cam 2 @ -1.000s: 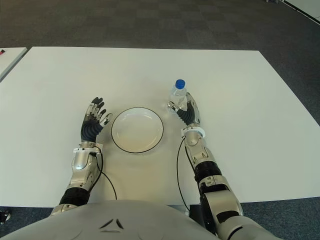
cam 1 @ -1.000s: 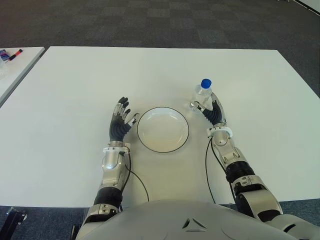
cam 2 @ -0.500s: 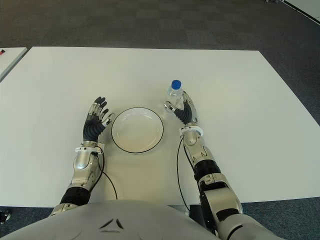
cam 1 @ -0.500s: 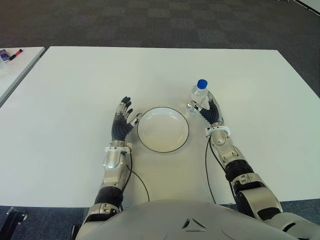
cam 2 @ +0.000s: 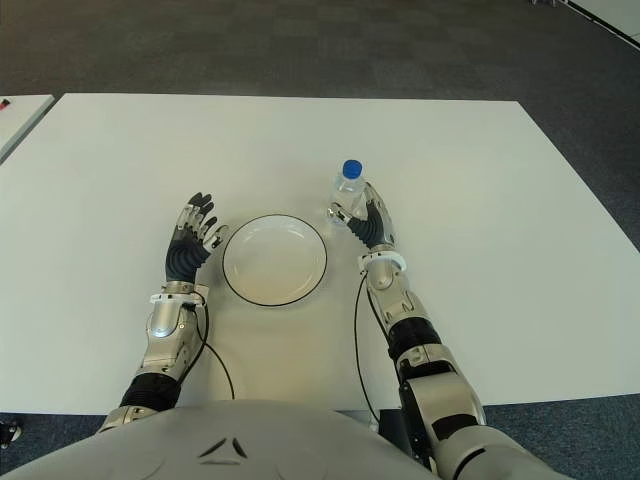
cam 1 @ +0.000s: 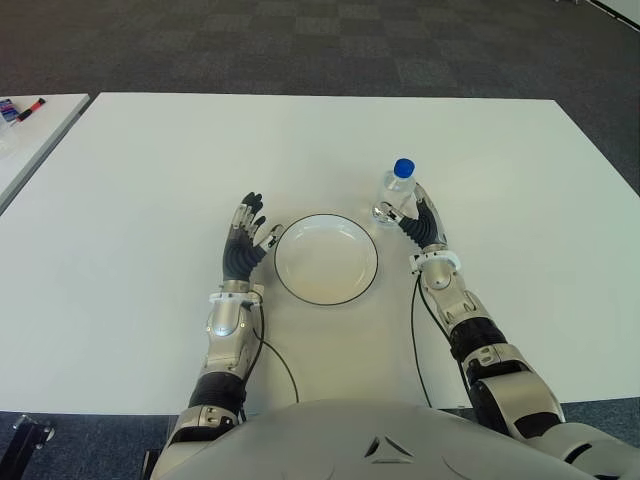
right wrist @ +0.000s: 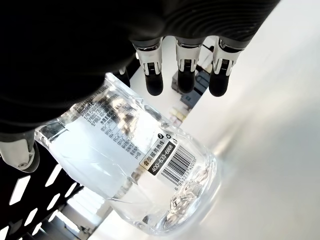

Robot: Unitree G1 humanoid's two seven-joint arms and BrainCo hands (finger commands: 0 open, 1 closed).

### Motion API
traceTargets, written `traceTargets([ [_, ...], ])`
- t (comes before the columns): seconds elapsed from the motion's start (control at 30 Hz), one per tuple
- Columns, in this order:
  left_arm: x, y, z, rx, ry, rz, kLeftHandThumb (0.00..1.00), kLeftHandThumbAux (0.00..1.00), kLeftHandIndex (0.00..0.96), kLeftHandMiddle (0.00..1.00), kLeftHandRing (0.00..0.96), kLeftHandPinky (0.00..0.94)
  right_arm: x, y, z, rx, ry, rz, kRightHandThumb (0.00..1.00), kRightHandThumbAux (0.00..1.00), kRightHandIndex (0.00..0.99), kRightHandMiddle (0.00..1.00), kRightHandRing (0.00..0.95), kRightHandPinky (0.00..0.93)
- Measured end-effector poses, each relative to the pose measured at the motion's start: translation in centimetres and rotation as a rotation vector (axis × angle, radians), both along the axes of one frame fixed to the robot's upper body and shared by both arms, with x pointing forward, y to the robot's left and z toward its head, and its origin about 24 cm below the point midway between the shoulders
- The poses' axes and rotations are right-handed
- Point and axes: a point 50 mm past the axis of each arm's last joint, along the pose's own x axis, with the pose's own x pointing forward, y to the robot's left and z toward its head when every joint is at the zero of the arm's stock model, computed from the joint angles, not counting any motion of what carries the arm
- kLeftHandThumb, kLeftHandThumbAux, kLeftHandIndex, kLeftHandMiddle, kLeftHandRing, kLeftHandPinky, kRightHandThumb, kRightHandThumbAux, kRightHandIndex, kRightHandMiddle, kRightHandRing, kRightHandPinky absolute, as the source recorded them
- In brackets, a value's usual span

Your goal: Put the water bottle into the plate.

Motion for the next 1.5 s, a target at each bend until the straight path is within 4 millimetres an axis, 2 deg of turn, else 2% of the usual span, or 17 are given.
traceTargets([
  [0.27,0.0,0.0,0.1,-0.005,-0.007,0.003,0.315,0.781,0.08,0.104,0.09,0.127,0.3,0.1,0.0,0.006,0.008,0.002,0.409,0.382,0.0,0.0,0.005,0.118],
  [0.37,0.1,0.0,0.1,-0.005,-0.009,0.002,0.315,0.779,0.079,0.103,0.091,0.126,0.5,0.1,-0.2,0.006,0.022,-0.004,0.437,0.385,0.0,0.0,0.006,0.123],
  [0.6,0.2,-0.1,0.2,-0.006,-0.014,-0.012,0.328,0.769,0.085,0.109,0.097,0.136,2.2,0.0,0.1,-0.006,0.042,-0.045,0.483,0.39,0.0,0.0,0.011,0.127],
  [0.93,0.2,-0.1,0.3,-0.018,-0.031,-0.012,0.347,0.765,0.088,0.113,0.102,0.142,4.2,0.0,0.7,0.014,0.078,-0.091,0.487,0.393,0.0,0.0,0.011,0.124],
  [1.5,-0.1,-0.2,0.2,-0.021,-0.025,-0.011,0.344,0.775,0.077,0.101,0.088,0.122,4.7,0.2,0.7,0.039,0.118,-0.1,0.496,0.41,0.0,0.0,0.017,0.144],
])
